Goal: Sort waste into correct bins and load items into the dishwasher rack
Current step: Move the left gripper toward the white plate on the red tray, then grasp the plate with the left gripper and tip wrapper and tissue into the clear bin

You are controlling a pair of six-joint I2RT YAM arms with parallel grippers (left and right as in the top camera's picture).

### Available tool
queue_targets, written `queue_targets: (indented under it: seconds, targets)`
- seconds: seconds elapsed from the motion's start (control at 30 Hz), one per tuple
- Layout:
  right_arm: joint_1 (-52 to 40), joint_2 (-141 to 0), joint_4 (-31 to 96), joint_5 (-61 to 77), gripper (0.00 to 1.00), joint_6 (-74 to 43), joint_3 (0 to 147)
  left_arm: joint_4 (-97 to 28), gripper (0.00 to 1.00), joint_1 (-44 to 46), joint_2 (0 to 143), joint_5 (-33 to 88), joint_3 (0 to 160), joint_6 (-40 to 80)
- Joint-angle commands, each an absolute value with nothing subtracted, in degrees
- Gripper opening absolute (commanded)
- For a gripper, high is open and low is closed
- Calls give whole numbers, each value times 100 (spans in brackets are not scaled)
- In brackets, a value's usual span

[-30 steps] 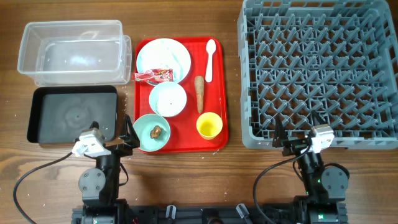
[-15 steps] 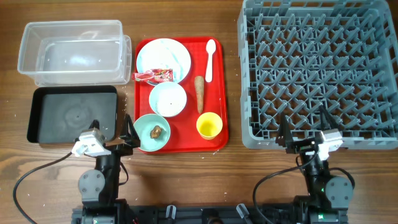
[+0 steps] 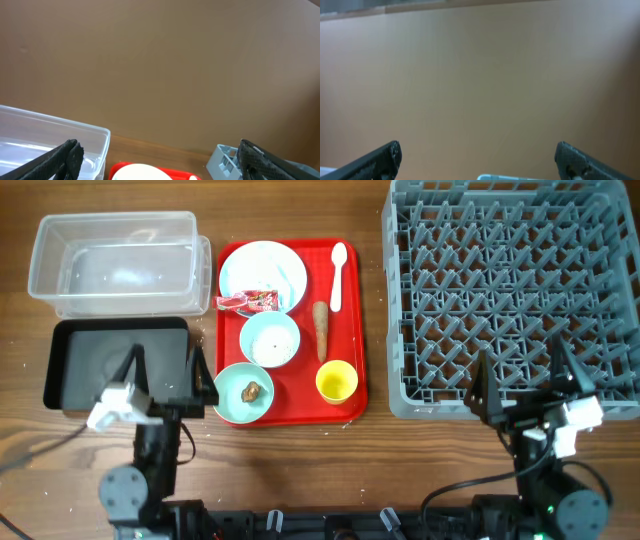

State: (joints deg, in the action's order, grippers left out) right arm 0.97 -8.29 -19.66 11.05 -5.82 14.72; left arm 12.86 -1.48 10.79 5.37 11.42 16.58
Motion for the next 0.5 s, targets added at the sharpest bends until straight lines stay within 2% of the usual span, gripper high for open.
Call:
queue_targets:
  seconds: [0.0,0.13,0.23,0.37,0.47]
  targets:
    - [73,-1911,-1702,1671,100,-298,2541,1260,100,-176,2613,950,2311,1551]
    - [73,-3011,-1341,1706,100,-294,3601,1087,100,-172,4436,1280,3767,1441]
    - [73,-3778,-449,1708,100,-294,4517,672,100,-172,5629,1763,4923,1210]
    - [73,-4668,1225,1702,100,-152,5717,-1076,100,38,7216,1734,6989,760]
    - [73,-5465,2609,1339,100,-102,6681,-2792,100,379,8423,1028,8757,668]
